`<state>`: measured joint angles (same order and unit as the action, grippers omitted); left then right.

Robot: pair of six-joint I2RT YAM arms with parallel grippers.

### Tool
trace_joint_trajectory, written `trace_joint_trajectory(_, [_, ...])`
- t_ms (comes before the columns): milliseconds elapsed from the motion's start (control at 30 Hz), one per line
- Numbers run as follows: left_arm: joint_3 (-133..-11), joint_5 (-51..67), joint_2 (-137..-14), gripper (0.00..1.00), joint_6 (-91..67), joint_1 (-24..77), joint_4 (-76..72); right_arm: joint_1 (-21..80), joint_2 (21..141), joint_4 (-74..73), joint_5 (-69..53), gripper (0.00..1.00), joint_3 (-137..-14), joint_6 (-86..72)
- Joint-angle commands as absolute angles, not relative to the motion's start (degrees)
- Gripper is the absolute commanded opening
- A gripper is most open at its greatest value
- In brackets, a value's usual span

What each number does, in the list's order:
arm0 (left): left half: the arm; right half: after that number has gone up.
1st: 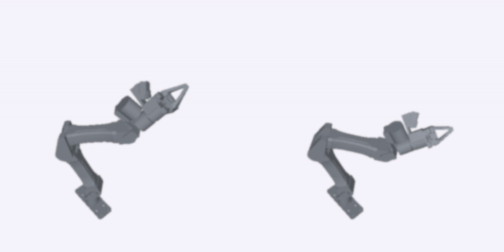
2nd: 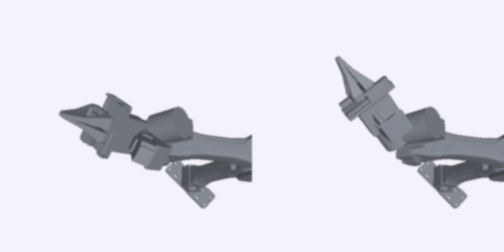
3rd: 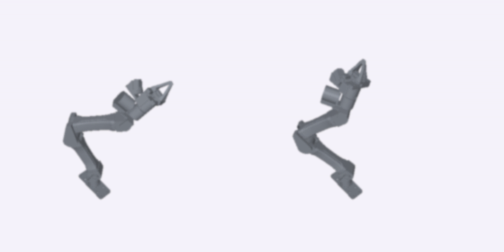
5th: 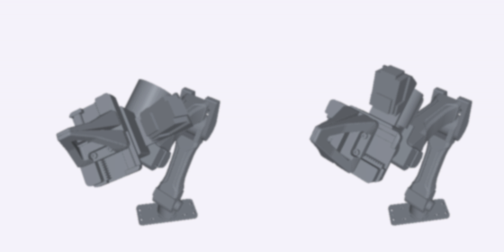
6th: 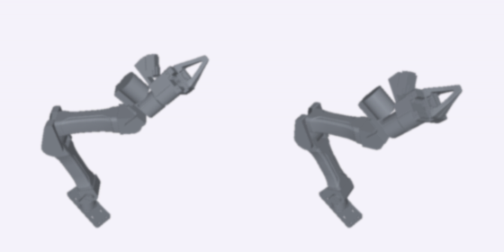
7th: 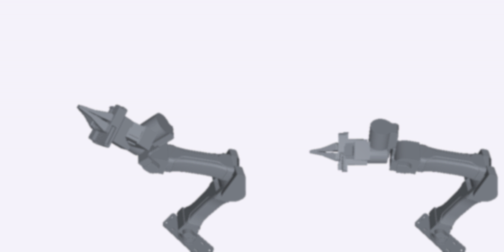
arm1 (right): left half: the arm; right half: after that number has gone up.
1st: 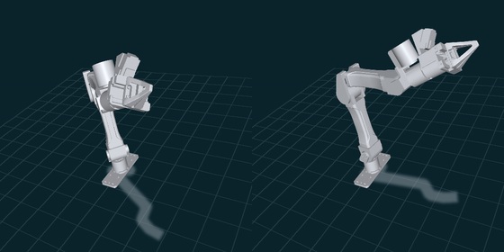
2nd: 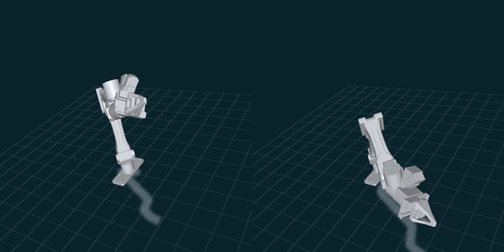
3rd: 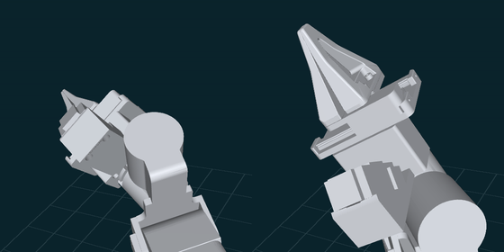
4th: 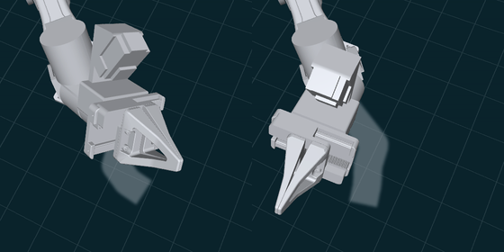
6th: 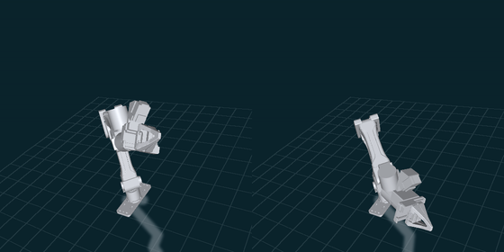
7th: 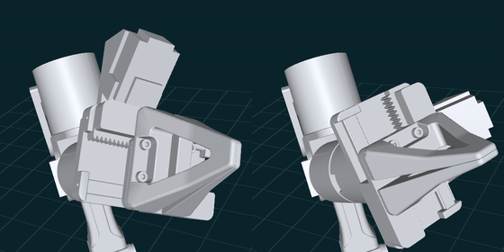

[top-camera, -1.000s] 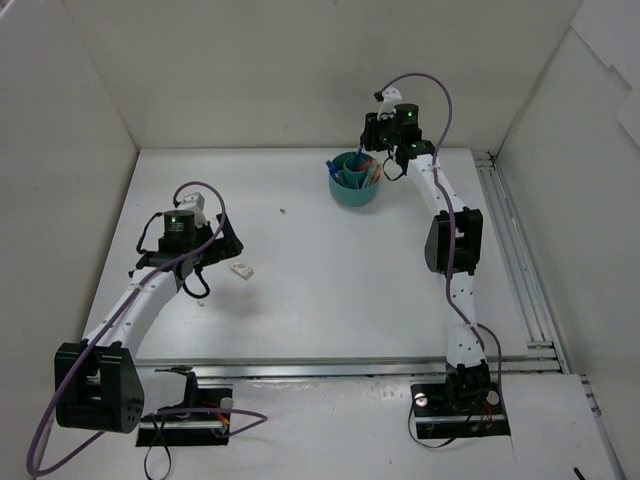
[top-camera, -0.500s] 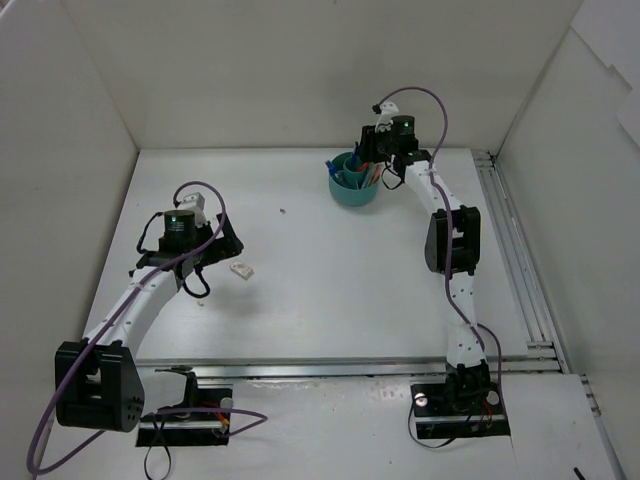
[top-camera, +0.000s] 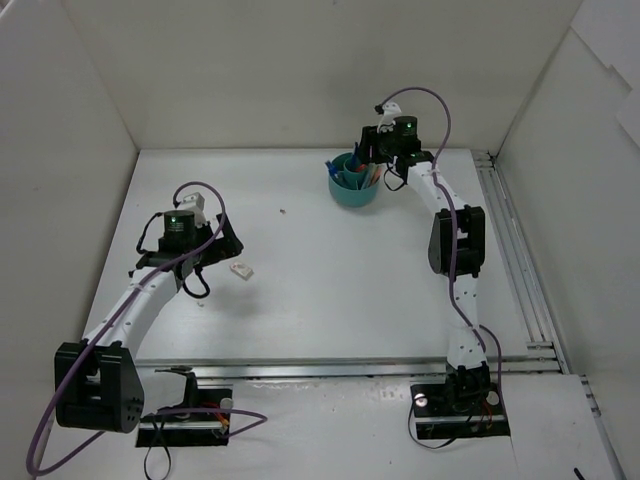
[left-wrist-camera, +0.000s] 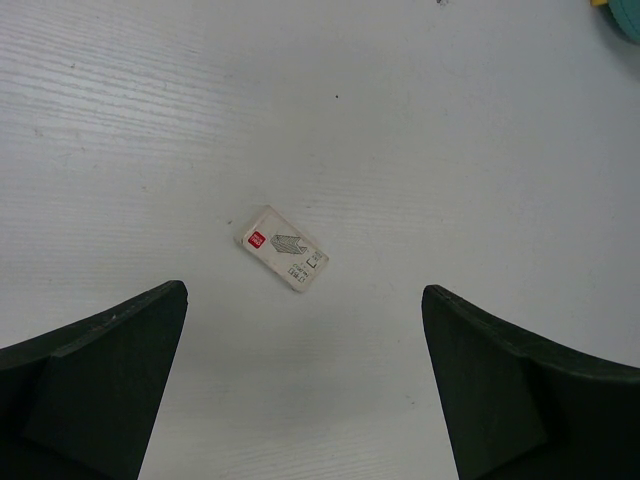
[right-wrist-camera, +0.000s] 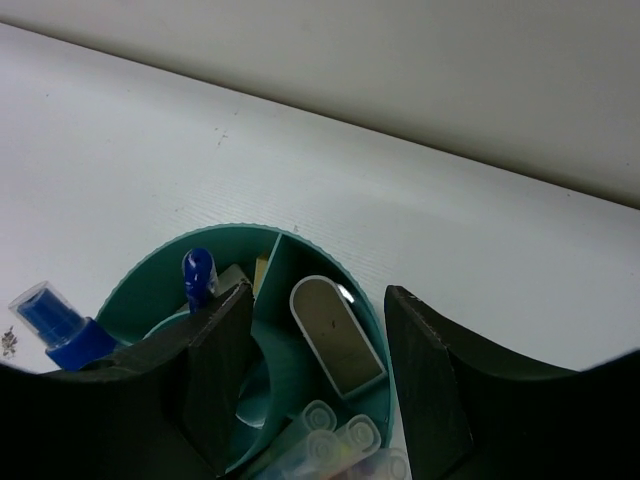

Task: Sort the stationery into containers
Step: Place the stationery in the storage box, then pick up the stationery from the center of the board.

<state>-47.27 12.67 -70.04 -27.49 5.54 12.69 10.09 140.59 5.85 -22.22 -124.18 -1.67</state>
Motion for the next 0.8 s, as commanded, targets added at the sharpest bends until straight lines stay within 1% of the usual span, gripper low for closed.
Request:
trace_joint_trajectory(0, [-50.01,13.36,-67.94,1.00,-27.77,5.80,10.11,9.76,131.93,10.54,-23.82,0.52,-122.70,-2.55])
trace_joint_trajectory(100, [-50.36,12.83,-68.20,1.00,-27.95,5.80,10.72,9.67,129.65,12.74,-23.99,0.53,-121.12,-3.42])
trace_joint_trajectory(200, [-50.97,12.57,-69.17,1.00,-29.35,5.80,10.98,9.67,127.02,14.59,-22.33,0.59,-120.94,-4.65])
trace_joint_trajectory(300, [-51.94,12.39,-71.10,1.00,-31.37,6.32,11.43,9.41,123.07,16.87,-16.63,0.81,-119.71,-6.41])
trace_joint_trajectory(333, [-52.12,12.04,-72.58,1.00,-31.90,6.33,11.69,9.49,122.09,17.40,-13.31,0.98,-119.27,-6.59])
trace_joint_trajectory(467, [-54.31,8.18,-77.25,1.00,-35.32,8.25,15.19,9.32,116.73,18.11,-6.17,0.98,-116.55,-7.03])
trace_joint_trajectory(567, [-57.21,4.14,-81.55,1.00,-40.33,9.66,18.70,9.32,110.32,19.15,-2.99,0.98,-110.06,-7.47])
trace_joint_trajectory(667, [-62.47,0.28,-86.73,1.00,-44.46,11.95,23.44,10.02,102.25,20.91,-0.63,0.98,-98.92,-6.77])
trace_joint_trajectory(700, [-63.80,-2.00,-87.79,1.00,-45.60,12.56,24.95,10.63,101.00,20.83,-0.18,0.98,-97.05,-6.42])
trace_joint_trajectory(767, [-65.30,-3.69,-91.57,1.00,-48.33,13.10,27.84,11.86,98.54,19.52,5.34,0.98,-94.06,-4.23])
